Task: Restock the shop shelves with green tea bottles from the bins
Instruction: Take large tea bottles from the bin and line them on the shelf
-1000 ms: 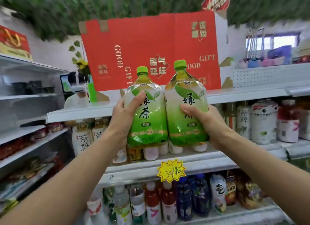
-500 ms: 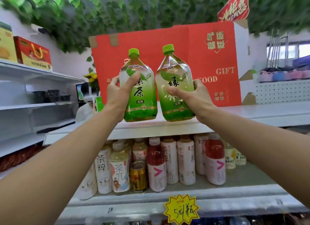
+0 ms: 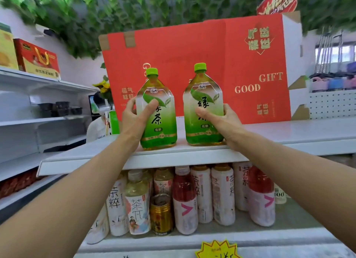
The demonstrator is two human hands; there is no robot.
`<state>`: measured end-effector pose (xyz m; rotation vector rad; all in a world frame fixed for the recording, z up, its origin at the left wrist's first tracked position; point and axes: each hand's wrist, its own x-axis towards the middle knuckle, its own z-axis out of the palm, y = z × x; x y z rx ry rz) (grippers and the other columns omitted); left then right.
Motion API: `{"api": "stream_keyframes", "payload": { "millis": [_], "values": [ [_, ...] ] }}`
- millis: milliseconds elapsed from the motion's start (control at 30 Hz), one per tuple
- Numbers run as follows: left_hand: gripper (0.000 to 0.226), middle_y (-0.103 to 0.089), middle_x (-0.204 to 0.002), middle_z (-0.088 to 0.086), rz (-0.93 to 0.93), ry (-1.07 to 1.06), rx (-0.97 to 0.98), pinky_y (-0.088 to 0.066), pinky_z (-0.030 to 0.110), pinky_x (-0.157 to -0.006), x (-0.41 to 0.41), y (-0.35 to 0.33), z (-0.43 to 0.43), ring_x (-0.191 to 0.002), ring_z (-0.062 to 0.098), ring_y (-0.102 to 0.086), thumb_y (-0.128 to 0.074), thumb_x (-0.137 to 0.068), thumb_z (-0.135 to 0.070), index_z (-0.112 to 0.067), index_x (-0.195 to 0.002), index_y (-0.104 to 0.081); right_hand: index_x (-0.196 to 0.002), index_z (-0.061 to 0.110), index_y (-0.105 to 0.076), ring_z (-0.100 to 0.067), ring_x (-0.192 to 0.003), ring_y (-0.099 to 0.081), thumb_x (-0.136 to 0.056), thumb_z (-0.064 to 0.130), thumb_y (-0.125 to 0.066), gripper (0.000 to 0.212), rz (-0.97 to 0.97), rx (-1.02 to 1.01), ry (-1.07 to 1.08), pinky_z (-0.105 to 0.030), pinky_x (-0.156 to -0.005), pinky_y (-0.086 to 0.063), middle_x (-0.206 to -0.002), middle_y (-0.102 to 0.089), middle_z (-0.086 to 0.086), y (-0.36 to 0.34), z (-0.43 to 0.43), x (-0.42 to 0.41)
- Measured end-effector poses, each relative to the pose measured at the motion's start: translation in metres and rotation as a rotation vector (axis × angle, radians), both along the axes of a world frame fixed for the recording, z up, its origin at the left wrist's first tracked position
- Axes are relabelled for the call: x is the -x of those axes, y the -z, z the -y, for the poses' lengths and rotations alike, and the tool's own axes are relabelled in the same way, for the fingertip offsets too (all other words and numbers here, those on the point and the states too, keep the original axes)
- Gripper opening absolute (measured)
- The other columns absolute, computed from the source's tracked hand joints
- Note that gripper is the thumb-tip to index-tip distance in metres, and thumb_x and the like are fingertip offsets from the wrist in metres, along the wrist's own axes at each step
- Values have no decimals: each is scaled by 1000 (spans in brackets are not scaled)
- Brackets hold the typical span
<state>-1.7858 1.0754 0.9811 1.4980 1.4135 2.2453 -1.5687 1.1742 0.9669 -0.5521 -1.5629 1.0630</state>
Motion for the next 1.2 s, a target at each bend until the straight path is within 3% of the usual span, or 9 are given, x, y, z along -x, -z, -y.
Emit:
{"api": "stream_keyframes", "payload": {
  "millis": [167, 300, 500, 600, 733, 900, 967, 1067, 1200],
  "values": [
    [123, -65, -119, -11, -150, -57, 195, -53, 21, -79, 1, 19, 10, -101, 7, -67, -85, -43, -67, -29, -148, -34, -131, 20, -50, -16, -102, -68, -43, 62, -84, 103, 40, -84, -6, -38, -88, -58, -118, -66, 0, 9, -5, -4],
    [137, -57, -132, -2, -283, -182, 345, -46, 36, -104, 7, 26, 14, -119, 19, -57, -92, -33, -67, -27, -148, -30, -129, 20, -46, -14, -106, -63, -42, 64, -87, 106, 132, -139, 24, -38, -95, -53, -118, -63, 2, 11, -10, -7],
    [116, -59, -108, -19, -264, -151, 398, -43, 16, -71, 21, 14, -5, -94, -4, -56, -92, -44, -50, -23, -141, -36, -125, 18, -41, -14, -104, -63, -30, 74, -83, 118, 140, -142, 54, -40, -97, -52, -113, -62, 3, 11, -11, -6],
    [122, -59, -113, -14, -268, -122, 436, -44, 19, -78, 34, 9, -16, -100, 2, -57, -91, -42, -51, -19, -144, -33, -124, 18, -40, -15, -103, -63, -30, 72, -83, 116, 132, -130, 59, -42, -96, -53, -112, -62, 2, 11, -12, -5],
    [121, -61, -109, -15, -242, -89, 455, -43, 16, -72, 44, 9, -29, -97, -1, -57, -91, -39, -49, -18, -142, -35, -122, 19, -40, -13, -99, -64, -33, 68, -84, 110, 122, -99, 74, -38, -91, -54, -109, -63, 2, 11, -15, -2],
    [120, -65, -116, -8, -234, -12, 441, -51, 23, -84, 58, 13, -41, -102, 5, -62, -92, -39, -45, -19, -143, -38, -120, 17, -43, -13, -93, -67, -53, 51, -91, 89, 158, -45, 43, -26, -71, -54, -107, -66, 0, 3, -28, 9],
    [113, -66, -113, -9, -225, 7, 430, -53, 24, -87, 59, 14, -43, -100, 4, -63, -92, -41, -42, -20, -140, -41, -121, 15, -46, -17, -96, -67, -59, 46, -91, 83, 209, -13, 47, -32, -77, -56, -110, -66, -3, -3, -38, 17],
    [98, -67, -108, -12, -207, 34, 408, -50, 11, -69, 61, 15, -46, -93, -3, -63, -91, -50, -33, -21, -136, -45, -124, 14, -52, -23, -105, -66, -61, 47, -91, 81, 297, 9, 56, -44, -96, -53, -114, -68, -5, -11, -52, 31],
    [79, -66, -104, -14, -232, 5, 391, -47, 3, -59, 66, 18, -52, -81, -11, -63, -92, -64, -22, -25, -128, -46, -122, 15, -54, -23, -105, -65, -62, 47, -90, 77, 320, 9, 79, -45, -99, -51, -113, -68, -3, -12, -62, 46]
  ]
}}
